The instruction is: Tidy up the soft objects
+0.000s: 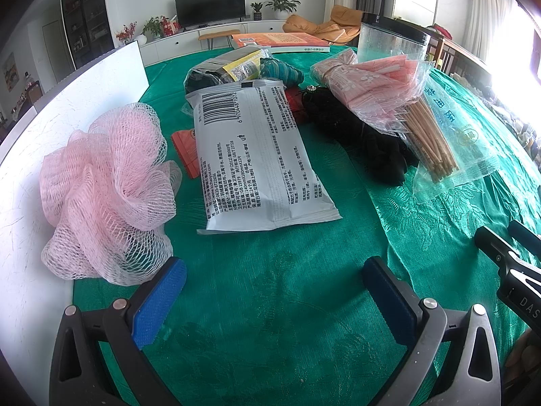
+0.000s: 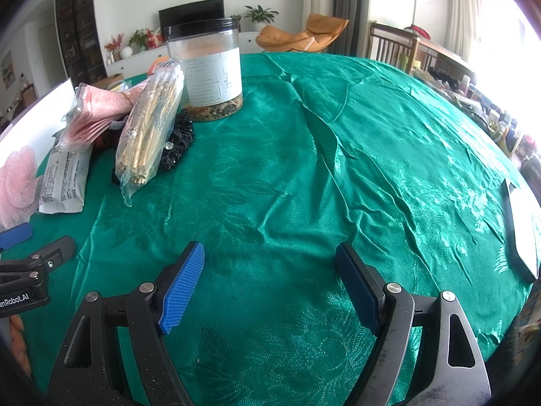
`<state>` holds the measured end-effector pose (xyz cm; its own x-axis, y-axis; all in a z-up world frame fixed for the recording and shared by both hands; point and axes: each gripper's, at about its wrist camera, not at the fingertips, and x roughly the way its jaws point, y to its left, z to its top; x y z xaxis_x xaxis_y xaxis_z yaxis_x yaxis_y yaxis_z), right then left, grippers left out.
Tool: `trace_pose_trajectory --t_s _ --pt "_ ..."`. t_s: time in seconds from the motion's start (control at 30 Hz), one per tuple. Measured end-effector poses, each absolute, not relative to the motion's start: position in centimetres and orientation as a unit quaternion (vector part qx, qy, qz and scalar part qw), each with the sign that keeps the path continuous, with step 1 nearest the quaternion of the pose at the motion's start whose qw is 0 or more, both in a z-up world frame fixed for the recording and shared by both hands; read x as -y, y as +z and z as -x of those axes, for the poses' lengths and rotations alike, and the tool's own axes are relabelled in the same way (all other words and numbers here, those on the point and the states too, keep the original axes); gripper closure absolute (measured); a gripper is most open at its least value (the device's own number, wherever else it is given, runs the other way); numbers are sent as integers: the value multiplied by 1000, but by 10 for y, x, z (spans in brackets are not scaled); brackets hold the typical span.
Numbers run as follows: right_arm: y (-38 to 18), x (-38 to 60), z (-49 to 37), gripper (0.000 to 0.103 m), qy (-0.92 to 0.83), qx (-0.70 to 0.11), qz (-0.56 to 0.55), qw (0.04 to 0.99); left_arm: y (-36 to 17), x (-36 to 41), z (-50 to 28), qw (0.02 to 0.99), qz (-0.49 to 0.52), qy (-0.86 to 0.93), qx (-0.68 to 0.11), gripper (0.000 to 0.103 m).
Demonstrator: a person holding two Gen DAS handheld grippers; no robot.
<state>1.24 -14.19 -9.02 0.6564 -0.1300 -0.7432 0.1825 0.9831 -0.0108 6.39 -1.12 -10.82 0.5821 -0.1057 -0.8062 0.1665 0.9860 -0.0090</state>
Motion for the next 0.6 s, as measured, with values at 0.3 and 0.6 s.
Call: trace_pose_trajectory --t_s 0.3,0.6 --pt "-90 142 -13 21 -85 -405 -32 910 -108 11 -64 889 -34 -77 -450 0" --pt "-90 140 -13 21 -84 -405 -33 910 -108 11 -64 889 -34 -76 -450 0"
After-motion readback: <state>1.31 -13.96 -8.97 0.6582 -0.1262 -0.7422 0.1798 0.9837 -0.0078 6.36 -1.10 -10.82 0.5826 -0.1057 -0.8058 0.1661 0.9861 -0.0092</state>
